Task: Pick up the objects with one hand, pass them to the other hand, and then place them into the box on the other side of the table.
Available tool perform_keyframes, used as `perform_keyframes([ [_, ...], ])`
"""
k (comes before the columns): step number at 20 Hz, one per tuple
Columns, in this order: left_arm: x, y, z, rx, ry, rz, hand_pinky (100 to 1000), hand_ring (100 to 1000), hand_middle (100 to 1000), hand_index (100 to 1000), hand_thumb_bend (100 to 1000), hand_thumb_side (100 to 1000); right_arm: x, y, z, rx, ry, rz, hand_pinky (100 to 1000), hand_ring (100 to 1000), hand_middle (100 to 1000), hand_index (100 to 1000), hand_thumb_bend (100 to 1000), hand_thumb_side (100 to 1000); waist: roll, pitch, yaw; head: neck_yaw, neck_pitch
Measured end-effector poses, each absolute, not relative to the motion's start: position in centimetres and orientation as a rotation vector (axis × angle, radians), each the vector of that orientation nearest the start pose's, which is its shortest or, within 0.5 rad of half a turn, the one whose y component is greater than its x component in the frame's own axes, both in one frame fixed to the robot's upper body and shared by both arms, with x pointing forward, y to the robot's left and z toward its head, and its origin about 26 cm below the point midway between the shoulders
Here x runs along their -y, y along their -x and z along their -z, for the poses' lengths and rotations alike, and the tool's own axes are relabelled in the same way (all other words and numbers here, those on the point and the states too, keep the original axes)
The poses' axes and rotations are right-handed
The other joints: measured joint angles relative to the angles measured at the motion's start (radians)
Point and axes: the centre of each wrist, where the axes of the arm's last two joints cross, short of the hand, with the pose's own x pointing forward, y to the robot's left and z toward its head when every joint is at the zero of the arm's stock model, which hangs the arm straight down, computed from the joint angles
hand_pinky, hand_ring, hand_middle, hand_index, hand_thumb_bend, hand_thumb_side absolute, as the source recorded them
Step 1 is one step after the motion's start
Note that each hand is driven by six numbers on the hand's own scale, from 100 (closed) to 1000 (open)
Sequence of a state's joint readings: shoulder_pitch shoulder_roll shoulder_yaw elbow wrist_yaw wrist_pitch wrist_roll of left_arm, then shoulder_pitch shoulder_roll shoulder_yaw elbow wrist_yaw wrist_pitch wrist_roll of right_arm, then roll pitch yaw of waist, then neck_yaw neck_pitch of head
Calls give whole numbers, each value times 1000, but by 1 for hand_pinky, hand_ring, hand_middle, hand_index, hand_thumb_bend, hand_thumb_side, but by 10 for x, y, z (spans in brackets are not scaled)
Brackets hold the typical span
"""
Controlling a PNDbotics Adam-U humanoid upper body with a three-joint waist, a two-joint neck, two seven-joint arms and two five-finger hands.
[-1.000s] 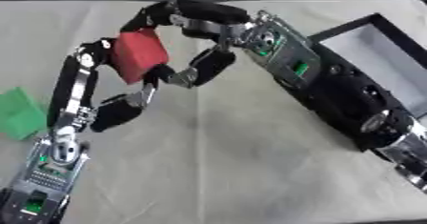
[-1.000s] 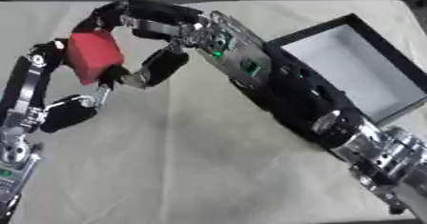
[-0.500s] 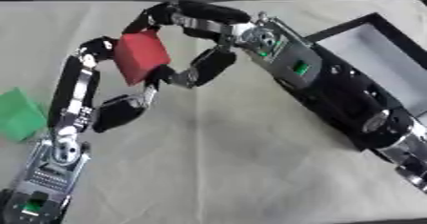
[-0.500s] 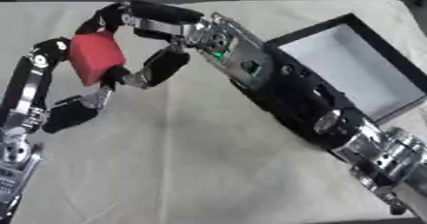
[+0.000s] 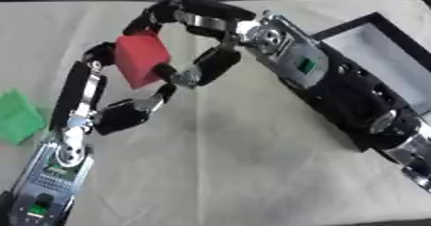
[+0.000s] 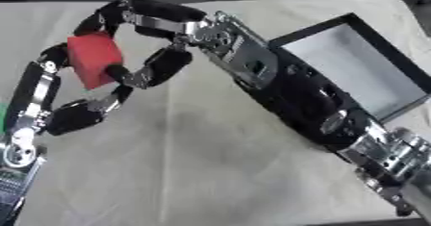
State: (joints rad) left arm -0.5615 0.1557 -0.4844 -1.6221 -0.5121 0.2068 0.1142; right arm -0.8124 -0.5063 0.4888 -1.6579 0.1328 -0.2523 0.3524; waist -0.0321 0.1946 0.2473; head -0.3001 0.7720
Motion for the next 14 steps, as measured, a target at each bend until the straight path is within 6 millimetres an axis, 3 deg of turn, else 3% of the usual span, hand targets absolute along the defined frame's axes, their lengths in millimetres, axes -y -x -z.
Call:
perform_keyframes([
  [9,-94,-340,-142,1992,-410,882,843,728,680,815,634,491,159,-361,-251,-2904,52,2060,929,720,506,667,100,196,0,0,-8,3,0],
  [14,-96,-340,-137,1972,-422,873,839,722,670,811,609,482,174,-352,-261,-2972,60,1989,931,721,507,668,100,189,0,0,-25,9,0],
])
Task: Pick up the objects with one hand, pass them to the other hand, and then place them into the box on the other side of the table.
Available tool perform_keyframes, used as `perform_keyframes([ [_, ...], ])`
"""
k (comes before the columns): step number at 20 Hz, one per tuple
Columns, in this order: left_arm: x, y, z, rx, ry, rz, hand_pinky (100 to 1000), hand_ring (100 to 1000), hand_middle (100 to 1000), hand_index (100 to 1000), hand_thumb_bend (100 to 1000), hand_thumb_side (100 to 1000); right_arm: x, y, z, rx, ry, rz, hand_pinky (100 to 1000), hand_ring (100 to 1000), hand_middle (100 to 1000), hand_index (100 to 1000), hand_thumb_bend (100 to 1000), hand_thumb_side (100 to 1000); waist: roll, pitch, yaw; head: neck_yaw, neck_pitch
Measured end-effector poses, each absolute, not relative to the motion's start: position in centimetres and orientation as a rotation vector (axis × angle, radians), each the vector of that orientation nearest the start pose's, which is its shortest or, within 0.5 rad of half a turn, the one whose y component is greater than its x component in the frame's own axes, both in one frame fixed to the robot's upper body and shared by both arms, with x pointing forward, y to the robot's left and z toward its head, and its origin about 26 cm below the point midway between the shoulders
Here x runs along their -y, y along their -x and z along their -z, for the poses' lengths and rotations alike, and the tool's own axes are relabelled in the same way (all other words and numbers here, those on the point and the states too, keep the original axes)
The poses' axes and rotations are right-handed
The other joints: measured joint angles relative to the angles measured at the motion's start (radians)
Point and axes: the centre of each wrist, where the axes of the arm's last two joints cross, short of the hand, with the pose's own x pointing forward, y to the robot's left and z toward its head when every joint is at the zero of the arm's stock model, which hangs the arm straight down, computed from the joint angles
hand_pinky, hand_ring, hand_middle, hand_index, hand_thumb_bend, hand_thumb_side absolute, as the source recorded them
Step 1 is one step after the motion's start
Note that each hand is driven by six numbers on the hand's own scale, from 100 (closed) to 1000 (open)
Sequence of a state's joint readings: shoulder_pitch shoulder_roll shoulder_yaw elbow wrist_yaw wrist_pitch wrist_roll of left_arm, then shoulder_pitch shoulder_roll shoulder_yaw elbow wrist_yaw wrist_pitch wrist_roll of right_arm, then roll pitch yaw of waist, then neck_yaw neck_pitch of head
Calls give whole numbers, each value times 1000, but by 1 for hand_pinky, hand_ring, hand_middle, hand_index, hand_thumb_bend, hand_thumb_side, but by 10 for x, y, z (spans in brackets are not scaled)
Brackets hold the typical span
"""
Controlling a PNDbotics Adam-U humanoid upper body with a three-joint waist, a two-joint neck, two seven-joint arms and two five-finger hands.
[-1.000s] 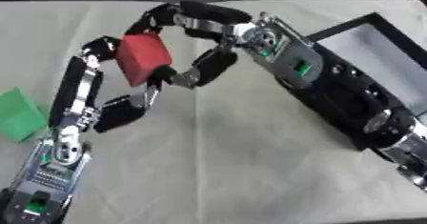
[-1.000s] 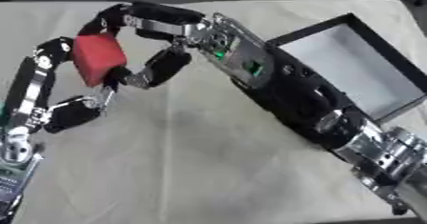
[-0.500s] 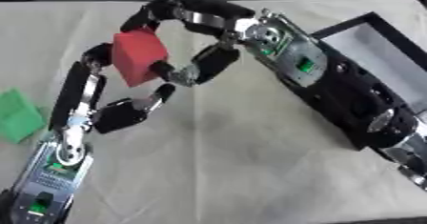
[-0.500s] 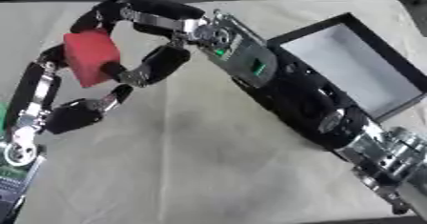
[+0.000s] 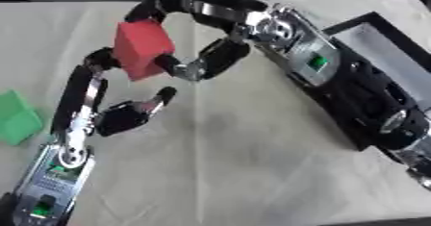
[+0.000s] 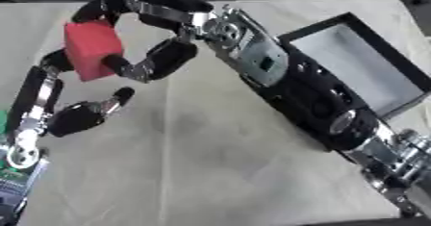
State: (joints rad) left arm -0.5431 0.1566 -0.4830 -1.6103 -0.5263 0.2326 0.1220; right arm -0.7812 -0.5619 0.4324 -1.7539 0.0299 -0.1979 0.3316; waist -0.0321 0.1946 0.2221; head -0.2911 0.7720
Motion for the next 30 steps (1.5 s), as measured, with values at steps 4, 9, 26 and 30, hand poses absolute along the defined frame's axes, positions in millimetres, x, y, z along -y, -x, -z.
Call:
perform_keyframes([
  [4,-103,-341,-134,1957,-444,850,840,721,665,806,601,474,207,-340,-268,-3094,11,1911,938,725,511,673,100,224,0,0,-14,1,0],
  [9,-115,-341,-135,1949,-485,822,840,718,662,801,588,470,256,-326,-264,-3256,-179,1867,938,726,513,677,100,247,0,0,-21,-12,0],
  [26,-147,-336,-157,1978,-587,698,839,713,657,798,566,472,373,-290,-204,-3417,-1157,1723,919,716,507,665,100,190,11,0,-43,-132,-29],
  [30,-150,-335,-158,1977,-593,685,840,713,657,798,567,472,391,-285,-193,-3392,-1375,1649,914,714,505,662,100,179,21,0,-47,-158,-32],
])
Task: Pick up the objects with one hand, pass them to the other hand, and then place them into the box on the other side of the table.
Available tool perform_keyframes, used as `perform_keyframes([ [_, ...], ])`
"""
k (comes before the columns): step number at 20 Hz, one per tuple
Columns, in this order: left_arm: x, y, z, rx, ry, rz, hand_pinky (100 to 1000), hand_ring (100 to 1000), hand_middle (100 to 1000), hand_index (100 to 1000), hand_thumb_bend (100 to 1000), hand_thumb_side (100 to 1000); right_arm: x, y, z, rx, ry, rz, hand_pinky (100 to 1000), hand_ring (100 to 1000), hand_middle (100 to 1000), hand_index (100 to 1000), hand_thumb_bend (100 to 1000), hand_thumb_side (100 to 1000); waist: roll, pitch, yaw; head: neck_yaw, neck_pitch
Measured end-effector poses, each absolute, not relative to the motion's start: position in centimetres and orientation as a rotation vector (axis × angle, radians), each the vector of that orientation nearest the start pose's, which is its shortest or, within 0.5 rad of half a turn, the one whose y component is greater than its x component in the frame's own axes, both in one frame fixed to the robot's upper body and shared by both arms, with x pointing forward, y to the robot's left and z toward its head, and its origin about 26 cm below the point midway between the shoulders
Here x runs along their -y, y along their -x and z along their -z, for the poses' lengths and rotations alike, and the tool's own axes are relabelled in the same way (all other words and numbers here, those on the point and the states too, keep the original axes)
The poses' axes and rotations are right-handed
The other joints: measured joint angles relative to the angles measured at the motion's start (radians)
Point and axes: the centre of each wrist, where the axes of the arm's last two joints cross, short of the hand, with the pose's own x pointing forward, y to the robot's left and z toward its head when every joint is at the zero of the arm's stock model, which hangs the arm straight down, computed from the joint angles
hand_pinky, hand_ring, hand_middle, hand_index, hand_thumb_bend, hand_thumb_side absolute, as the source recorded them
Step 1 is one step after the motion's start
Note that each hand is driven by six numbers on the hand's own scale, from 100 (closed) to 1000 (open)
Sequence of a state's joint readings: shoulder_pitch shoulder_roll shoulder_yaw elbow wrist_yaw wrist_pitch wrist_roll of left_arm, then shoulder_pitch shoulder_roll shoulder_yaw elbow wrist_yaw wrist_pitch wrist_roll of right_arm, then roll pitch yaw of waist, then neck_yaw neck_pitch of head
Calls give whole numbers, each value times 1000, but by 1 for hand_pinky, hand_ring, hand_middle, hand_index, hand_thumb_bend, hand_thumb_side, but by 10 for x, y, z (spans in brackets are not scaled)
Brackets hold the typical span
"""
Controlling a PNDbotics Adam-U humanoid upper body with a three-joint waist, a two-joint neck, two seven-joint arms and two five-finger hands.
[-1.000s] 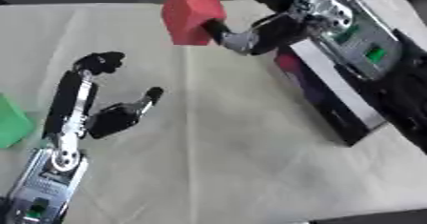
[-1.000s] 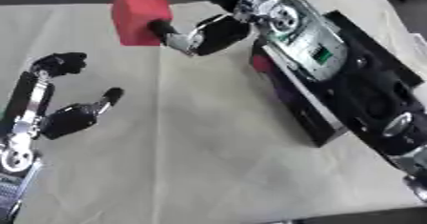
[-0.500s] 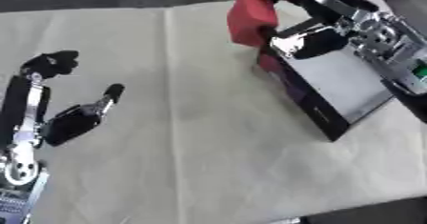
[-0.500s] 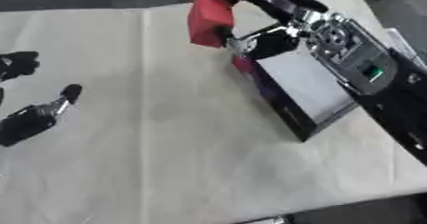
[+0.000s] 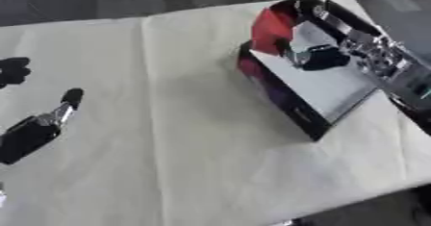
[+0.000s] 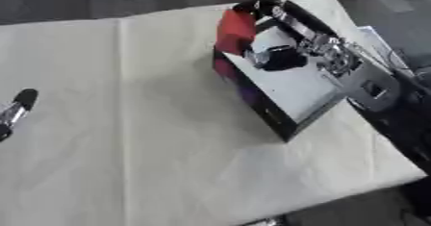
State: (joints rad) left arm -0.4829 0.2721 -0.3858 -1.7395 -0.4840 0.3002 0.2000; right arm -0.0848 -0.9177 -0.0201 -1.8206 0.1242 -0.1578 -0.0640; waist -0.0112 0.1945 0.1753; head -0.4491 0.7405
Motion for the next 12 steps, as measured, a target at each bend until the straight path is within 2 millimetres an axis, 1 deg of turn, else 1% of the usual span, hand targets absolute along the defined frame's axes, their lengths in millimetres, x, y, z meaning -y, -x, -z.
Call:
perform_keyframes([
  [4,-150,-334,-159,1981,-590,677,841,714,657,798,568,474,406,-282,-185,1884,877,-893,905,709,500,655,100,159,7,0,-4,-12,-1],
  [8,-150,-333,-159,1979,-590,671,841,714,657,797,569,475,418,-279,-177,1848,958,-880,897,710,501,652,100,167,11,0,-9,-12,-1],
  [9,-150,-333,-159,1979,-590,670,841,714,657,797,569,475,421,-278,-175,1840,976,-884,896,718,510,660,100,177,12,0,-9,-12,-1],
  [12,-150,-332,-159,1978,-592,666,841,713,655,797,561,482,427,-277,-169,1801,1025,-910,904,753,581,721,100,205,17,0,-9,-11,-1],
])
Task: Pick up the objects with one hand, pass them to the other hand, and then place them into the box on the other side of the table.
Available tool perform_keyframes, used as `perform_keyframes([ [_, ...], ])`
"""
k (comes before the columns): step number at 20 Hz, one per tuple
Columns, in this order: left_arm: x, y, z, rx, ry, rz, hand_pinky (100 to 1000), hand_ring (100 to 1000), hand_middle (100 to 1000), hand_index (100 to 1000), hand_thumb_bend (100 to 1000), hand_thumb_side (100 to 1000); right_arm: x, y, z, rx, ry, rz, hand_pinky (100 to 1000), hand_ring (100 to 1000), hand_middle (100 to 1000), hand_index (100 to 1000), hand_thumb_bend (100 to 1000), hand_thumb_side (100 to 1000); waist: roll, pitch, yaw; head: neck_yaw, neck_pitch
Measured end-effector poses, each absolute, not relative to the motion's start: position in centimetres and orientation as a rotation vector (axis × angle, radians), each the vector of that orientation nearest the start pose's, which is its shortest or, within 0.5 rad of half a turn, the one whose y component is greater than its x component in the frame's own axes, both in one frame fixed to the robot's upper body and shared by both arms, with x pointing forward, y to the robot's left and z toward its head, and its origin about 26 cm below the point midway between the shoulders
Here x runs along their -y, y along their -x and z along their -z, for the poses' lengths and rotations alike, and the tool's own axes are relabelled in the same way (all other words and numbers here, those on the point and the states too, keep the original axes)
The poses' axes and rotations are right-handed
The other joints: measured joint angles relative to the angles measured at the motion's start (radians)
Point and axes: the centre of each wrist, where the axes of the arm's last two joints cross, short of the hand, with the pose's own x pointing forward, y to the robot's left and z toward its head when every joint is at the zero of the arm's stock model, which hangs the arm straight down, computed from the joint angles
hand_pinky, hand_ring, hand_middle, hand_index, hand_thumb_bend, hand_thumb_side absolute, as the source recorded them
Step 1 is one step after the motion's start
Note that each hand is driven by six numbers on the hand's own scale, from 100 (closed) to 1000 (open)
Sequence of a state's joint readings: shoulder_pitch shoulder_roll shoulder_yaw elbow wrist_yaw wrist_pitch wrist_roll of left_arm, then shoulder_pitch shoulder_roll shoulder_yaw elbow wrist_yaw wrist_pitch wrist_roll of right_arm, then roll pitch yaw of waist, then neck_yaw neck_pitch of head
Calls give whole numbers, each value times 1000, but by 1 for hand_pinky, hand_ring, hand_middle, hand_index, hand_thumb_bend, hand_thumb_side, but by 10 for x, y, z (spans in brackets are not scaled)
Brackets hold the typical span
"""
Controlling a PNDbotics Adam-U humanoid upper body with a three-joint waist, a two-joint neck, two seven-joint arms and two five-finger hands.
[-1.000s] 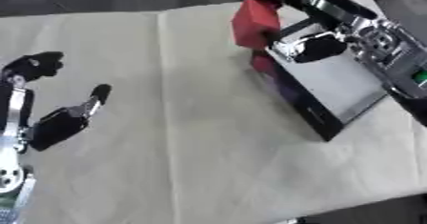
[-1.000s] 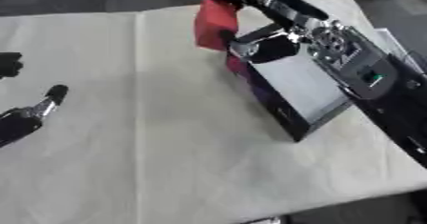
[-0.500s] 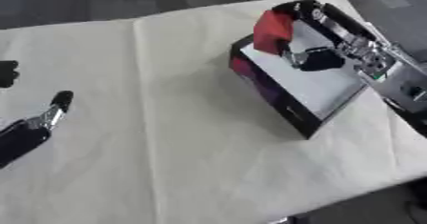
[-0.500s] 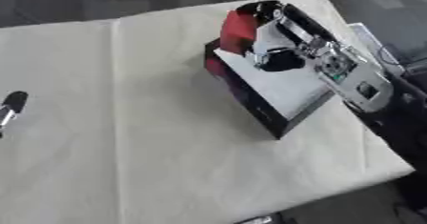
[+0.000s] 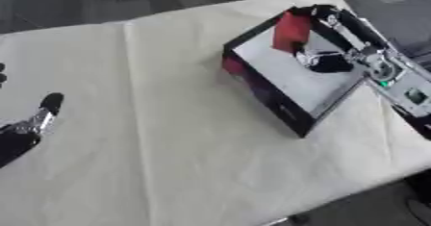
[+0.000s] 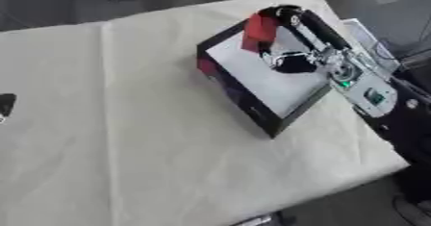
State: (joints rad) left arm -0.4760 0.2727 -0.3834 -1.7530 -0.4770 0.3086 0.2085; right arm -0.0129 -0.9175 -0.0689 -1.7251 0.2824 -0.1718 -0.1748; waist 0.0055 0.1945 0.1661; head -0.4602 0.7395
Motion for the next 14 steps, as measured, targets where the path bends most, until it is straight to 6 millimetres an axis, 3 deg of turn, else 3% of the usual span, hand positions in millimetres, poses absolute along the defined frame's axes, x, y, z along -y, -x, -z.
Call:
perform_keyframes([
  [2,-151,-333,-159,1977,-595,661,841,714,656,797,563,481,431,-276,-165,1771,1047,-940,923,790,664,787,100,215,0,0,0,0,0],
  [3,-151,-333,-159,1977,-595,660,842,714,656,797,565,482,432,-276,-164,1758,1053,-957,942,828,759,863,100,222,0,0,0,0,0],
  [5,-151,-333,-159,1977,-596,658,842,715,656,798,567,483,434,-276,-161,1731,1055,-995,976,906,868,970,100,235,0,0,0,1,0],
  [8,-151,-333,-159,1977,-597,657,842,715,656,799,569,483,437,-275,-159,1694,1056,-1047,1000,979,959,1000,100,256,0,0,0,2,0],
  [14,-152,-333,-159,1977,-600,651,841,714,644,798,565,484,442,-275,-160,1656,1091,-1070,1000,997,977,1000,100,289,0,0,2,9,0],
])
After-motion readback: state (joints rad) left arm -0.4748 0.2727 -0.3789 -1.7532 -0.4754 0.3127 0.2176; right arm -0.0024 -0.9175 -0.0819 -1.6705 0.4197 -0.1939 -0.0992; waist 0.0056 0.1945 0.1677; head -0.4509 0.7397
